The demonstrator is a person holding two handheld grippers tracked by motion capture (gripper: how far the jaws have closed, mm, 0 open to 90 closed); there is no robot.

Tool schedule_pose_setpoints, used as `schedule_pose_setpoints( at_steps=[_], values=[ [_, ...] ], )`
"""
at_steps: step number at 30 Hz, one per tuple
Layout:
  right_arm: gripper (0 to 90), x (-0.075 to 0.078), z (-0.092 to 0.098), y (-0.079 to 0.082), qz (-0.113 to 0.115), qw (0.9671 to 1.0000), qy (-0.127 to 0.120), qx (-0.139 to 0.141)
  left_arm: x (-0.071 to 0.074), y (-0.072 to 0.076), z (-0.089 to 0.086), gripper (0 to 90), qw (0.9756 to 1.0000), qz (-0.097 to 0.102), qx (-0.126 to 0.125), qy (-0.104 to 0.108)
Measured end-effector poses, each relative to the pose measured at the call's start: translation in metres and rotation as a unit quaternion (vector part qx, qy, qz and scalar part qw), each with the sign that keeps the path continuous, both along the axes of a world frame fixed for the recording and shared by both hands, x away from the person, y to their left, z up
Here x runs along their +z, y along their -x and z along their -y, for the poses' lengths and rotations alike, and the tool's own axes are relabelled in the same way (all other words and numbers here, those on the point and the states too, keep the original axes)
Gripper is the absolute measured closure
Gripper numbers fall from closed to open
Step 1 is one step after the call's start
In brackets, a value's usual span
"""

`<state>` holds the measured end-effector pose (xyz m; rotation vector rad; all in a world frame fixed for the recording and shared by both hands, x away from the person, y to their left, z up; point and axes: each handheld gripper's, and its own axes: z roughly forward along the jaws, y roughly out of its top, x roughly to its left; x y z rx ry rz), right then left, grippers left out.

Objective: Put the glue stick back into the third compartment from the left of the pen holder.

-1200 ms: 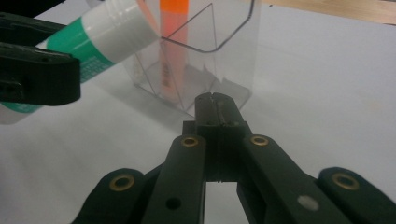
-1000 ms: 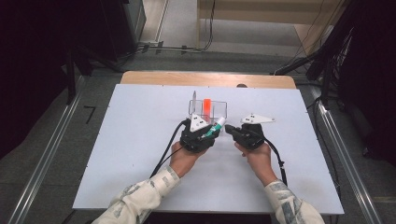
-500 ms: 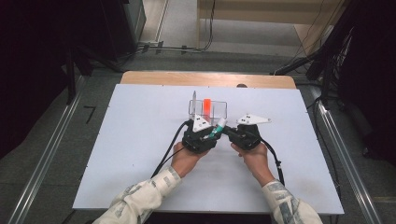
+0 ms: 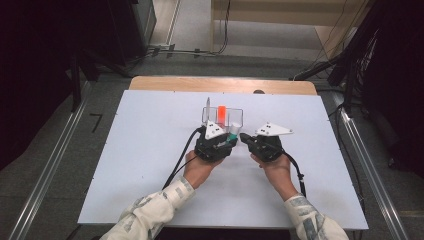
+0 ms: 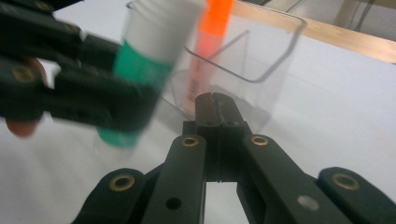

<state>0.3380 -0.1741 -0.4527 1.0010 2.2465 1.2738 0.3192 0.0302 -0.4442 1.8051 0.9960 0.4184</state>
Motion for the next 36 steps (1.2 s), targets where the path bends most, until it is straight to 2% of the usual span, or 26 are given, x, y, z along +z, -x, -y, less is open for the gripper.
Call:
schedule_pose_setpoints(
  at_steps=[6, 9, 14, 20, 21, 28, 36],
  values=[
    [88.0, -0.008, 0.029, 0.005, -0.014, 0.9995, 0.004, -0.029, 0.012, -0.014, -0.002, 65.7, 0.9996, 0.008, 0.02, 0.02],
    [88.0, -0.012, 0.044, 0.008, -0.02, 0.999, 0.01, -0.04, 0.016, -0.021, 0.0, 65.7, 0.9993, 0.012, 0.027, 0.022],
    [82.4, -0.016, 0.069, 0.011, -0.026, 0.9976, 0.013, -0.062, 0.02, -0.029, 0.006, 65.7, 0.9988, 0.022, 0.038, 0.023],
    [53.7, -0.022, 0.092, 0.012, -0.048, 0.9957, 0.006, -0.079, 0.023, -0.037, 0.012, 65.7, 0.9981, 0.03, 0.047, 0.025],
    [49.0, -0.023, 0.094, 0.012, -0.053, 0.9951, 0.004, -0.083, 0.023, -0.038, 0.012, 65.7, 0.998, 0.031, 0.047, 0.026],
    [35.3, -0.027, 0.105, 0.01, -0.073, 0.9922, 0.004, -0.101, 0.024, -0.047, 0.014, 65.7, 0.9968, 0.04, 0.063, 0.029],
    [34.7, -0.029, 0.104, 0.01, -0.076, 0.9921, 0.004, -0.1, 0.019, -0.058, 0.019, 65.7, 0.996, 0.041, 0.072, 0.033]
  ],
)
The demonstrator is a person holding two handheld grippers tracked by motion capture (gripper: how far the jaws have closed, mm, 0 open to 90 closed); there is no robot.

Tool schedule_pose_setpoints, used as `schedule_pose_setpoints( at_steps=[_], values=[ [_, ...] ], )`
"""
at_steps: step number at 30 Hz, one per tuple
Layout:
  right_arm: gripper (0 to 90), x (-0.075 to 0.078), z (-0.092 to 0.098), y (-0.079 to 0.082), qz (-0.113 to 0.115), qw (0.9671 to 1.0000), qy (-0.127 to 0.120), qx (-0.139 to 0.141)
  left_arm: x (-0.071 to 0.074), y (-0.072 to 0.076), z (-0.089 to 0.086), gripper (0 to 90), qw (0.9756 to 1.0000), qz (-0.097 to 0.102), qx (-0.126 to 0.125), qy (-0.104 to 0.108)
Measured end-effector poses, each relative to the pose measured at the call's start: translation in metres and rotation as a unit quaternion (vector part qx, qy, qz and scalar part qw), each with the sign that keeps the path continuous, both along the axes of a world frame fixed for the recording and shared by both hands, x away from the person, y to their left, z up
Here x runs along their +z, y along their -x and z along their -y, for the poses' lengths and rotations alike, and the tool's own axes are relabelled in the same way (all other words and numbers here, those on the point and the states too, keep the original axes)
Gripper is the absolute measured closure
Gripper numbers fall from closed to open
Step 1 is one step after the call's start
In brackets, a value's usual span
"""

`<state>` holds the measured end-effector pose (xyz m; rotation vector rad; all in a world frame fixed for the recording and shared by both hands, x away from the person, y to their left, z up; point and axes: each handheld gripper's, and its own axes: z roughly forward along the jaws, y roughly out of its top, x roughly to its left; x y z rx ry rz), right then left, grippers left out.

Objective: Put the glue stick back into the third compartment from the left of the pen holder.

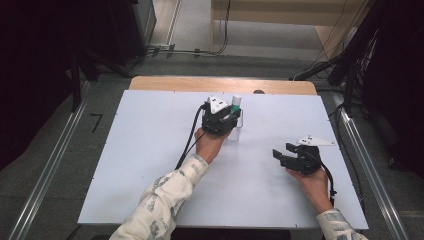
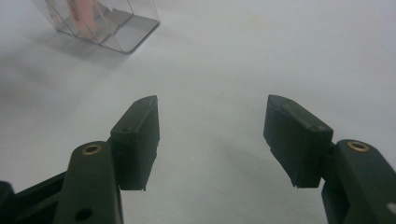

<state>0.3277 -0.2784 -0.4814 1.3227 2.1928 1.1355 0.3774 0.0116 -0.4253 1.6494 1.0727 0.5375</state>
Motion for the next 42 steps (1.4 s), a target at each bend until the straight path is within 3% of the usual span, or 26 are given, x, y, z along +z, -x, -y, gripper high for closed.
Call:
schedule_pose_setpoints(
  at_steps=[14, 28, 36, 42],
  values=[
    [34.8, 0.001, 0.002, 0.0, 0.003, 1.0, -0.009, -0.001, -0.013, -0.012, 0.011, 65.6, 0.9999, -0.008, 0.003, -0.015],
    [34.8, 0.001, 0.002, 0.001, 0.002, 0.9999, -0.011, -0.001, -0.023, -0.009, 0.009, 64.7, 0.9992, -0.023, 0.003, -0.032],
    [34.8, 0.001, 0.002, 0.0, 0.003, 0.9999, -0.01, -0.002, -0.018, 0.003, 0.007, 57.9, 0.9991, -0.01, -0.005, -0.041],
    [34.8, 0.001, 0.004, 0.001, 0.003, 0.9999, -0.011, -0.006, -0.014, 0.017, -0.001, 44.5, 0.9987, -0.008, -0.001, -0.05]
  ],
)
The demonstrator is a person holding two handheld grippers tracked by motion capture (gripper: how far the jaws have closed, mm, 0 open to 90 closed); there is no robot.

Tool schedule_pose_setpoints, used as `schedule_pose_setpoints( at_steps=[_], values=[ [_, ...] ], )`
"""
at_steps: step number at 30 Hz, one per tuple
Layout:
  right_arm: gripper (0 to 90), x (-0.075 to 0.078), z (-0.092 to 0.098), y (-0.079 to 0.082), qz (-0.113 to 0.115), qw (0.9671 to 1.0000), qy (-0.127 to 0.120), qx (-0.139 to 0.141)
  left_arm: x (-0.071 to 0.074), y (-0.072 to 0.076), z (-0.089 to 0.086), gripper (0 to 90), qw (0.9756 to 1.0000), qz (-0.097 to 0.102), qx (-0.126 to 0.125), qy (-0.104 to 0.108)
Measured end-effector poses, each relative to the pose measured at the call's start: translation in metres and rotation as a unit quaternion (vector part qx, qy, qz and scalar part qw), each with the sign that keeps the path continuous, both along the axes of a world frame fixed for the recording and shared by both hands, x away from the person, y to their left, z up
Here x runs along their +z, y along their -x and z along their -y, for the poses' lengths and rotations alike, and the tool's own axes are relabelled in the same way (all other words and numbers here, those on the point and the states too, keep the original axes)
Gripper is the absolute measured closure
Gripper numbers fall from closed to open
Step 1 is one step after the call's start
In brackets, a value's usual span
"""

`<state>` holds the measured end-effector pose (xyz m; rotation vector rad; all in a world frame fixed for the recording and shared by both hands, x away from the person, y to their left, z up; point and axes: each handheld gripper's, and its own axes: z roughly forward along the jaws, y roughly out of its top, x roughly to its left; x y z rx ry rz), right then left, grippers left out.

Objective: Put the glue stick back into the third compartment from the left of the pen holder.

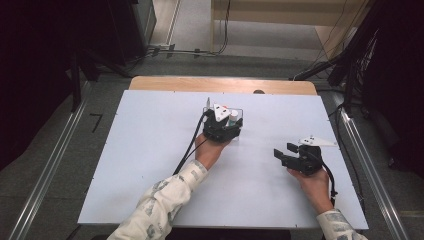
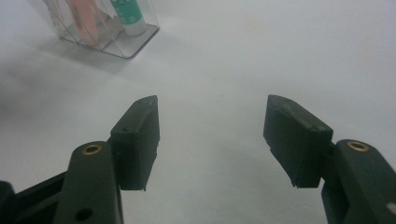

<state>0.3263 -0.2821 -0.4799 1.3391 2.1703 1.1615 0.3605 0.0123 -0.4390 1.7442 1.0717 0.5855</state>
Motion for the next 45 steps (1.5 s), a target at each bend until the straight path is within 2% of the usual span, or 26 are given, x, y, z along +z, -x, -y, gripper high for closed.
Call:
schedule_pose_setpoints(
  at_steps=[5, 12, 18, 24, 30, 38, 40, 45],
  values=[
    [34.1, 0.0, 0.002, 0.001, -0.001, 1.0, -0.001, -0.005, 0.003, 0.017, -0.014, 32.4, 0.9999, 0.006, 0.009, -0.001],
    [33.5, 0.001, 0.004, 0.002, 0.002, 1.0, -0.001, -0.008, -0.001, 0.035, -0.044, 18.8, 0.9996, -0.012, 0.025, 0.003],
    [32.0, 0.001, 0.01, 0.004, 0.001, 0.9998, 0.0, -0.018, -0.011, 0.051, -0.08, 14.0, 0.9984, -0.024, 0.051, 0.006],
    [30.1, 0.001, 0.015, 0.007, 0.002, 0.9996, 0.0, -0.027, -0.023, 0.062, -0.112, 13.2, 0.996, -0.029, 0.084, 0.011],
    [26.8, 0.004, 0.024, 0.015, 0.005, 0.9992, -0.003, -0.04, -0.031, 0.077, -0.142, 12.2, 0.9937, -0.038, 0.106, 0.002],
    [25.1, 0.003, 0.036, 0.028, 0.005, 0.9977, 0.011, -0.067, -0.039, 0.106, -0.19, 11.4, 0.988, -0.051, 0.146, 0.0],
    [24.8, 0.002, 0.039, 0.031, 0.002, 0.9974, 0.011, -0.071, -0.042, 0.113, -0.202, 10.9, 0.9859, -0.054, 0.158, -0.001],
    [23.8, 0.001, 0.045, 0.042, 0.0, 0.9966, 0.02, -0.08, -0.052, 0.131, -0.231, 10.2, 0.9793, -0.082, 0.185, -0.006]
  ],
)
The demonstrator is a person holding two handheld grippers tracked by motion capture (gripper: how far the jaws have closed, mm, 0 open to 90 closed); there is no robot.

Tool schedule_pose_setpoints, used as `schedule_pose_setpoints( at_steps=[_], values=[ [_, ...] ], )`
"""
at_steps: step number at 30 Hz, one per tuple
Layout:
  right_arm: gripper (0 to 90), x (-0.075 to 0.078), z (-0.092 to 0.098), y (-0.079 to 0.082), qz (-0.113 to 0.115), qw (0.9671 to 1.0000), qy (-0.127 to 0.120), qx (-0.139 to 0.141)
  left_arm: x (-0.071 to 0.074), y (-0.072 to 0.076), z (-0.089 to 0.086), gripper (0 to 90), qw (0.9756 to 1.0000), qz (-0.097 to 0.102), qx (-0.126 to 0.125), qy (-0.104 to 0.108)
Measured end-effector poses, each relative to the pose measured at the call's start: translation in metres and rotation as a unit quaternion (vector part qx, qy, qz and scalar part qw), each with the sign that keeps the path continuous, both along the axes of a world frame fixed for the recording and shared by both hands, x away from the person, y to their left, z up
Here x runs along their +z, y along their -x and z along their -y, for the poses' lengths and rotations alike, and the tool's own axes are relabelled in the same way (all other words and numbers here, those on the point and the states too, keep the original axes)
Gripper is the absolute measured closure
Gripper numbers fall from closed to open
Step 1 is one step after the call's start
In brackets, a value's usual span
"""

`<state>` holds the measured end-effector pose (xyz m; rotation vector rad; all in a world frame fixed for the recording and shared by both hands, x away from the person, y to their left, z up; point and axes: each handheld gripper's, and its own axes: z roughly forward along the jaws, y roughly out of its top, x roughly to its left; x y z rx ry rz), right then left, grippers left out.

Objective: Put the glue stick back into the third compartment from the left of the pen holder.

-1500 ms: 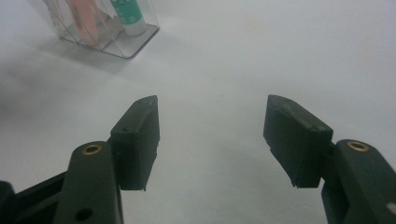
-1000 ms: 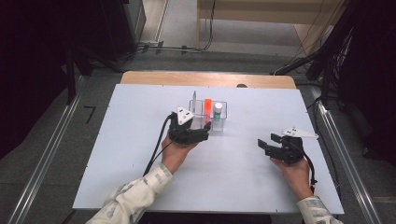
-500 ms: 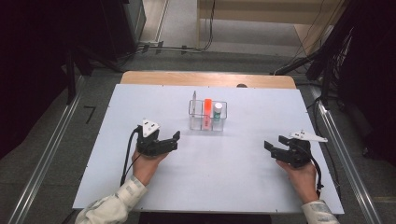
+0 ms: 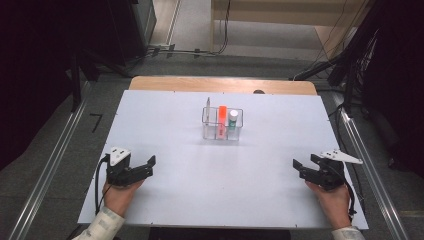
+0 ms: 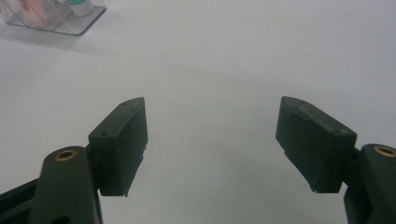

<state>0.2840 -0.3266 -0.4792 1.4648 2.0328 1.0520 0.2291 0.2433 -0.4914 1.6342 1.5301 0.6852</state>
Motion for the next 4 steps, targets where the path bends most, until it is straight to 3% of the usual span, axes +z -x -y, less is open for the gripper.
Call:
schedule_pose_setpoints(
  at_steps=[4],
  values=[
    [22.4, -0.001, 0.005, 0.007, 0.001, 1.0, 0.005, -0.006, -0.003, 0.015, -0.018, 10.2, 0.9998, -0.007, 0.018, 0.005]
  ],
)
